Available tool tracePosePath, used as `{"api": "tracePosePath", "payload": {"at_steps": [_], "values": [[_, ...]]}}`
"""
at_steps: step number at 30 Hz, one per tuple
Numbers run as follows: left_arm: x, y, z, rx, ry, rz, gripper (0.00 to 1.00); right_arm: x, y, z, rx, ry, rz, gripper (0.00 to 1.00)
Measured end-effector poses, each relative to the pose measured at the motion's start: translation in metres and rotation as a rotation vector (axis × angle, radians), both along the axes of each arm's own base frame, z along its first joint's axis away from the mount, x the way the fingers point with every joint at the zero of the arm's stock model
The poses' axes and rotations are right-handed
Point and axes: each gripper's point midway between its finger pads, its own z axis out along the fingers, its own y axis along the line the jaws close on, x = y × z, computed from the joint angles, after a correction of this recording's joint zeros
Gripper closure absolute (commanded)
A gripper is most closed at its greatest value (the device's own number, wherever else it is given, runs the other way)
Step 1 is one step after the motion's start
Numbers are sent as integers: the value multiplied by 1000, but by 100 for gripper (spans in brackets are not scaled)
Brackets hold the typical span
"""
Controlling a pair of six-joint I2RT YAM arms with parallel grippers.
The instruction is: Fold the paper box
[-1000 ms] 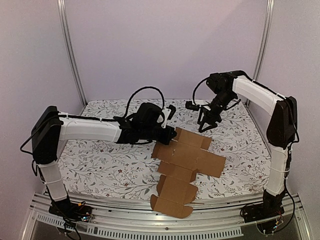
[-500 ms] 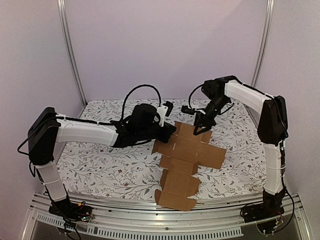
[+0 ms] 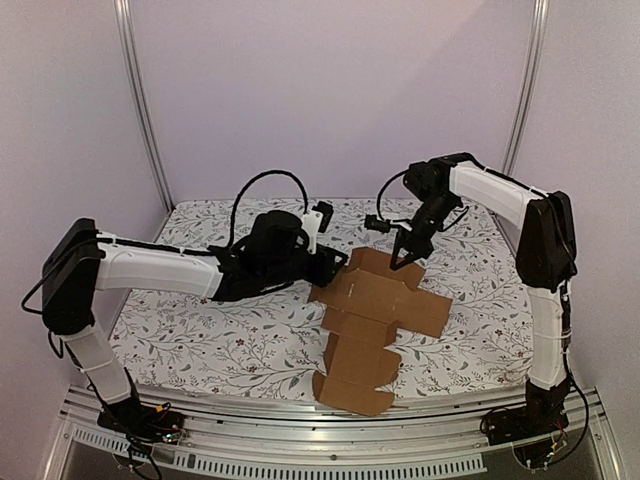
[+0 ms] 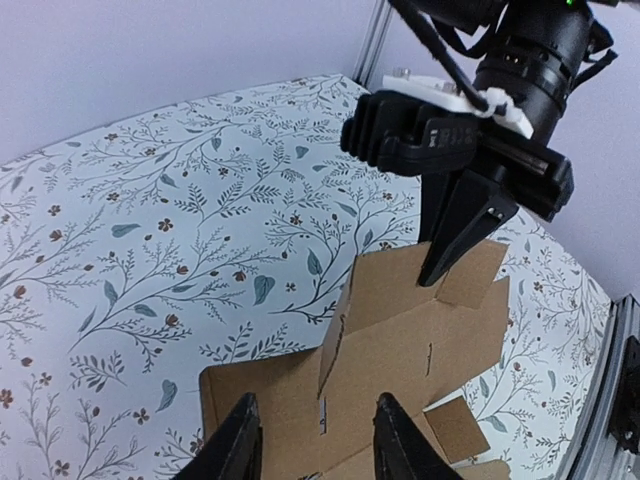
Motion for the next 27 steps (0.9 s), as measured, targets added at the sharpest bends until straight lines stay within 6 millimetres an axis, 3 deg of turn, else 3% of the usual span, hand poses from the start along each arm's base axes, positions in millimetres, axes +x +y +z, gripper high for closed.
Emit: {"api": "tracePosePath", "payload": {"at_steps": [6, 8, 12, 15, 16, 23, 27], "values": [[-24, 63, 32, -59, -49, 106, 56, 0, -9, -12, -106, -40, -27, 100], [-26, 81, 33, -76, -47, 148, 57, -1, -7, -16, -137, -82, -14, 100], [-19, 116, -2, -67, 25, 240, 57, 1, 8, -16, -169, -179, 14, 100], [-18, 135, -44, -28, 104, 287, 57, 9, 20, -13, -169, -261, 21, 100], [-15, 135, -78, 3, 176, 294, 58, 18, 29, -5, -151, -331, 20, 100], [-9, 115, -118, 37, 257, 251, 63, 19, 37, 16, -124, -449, 46, 100], [-8, 108, -125, 13, 275, 238, 61, 18, 46, 23, -113, -490, 71, 100]]}}
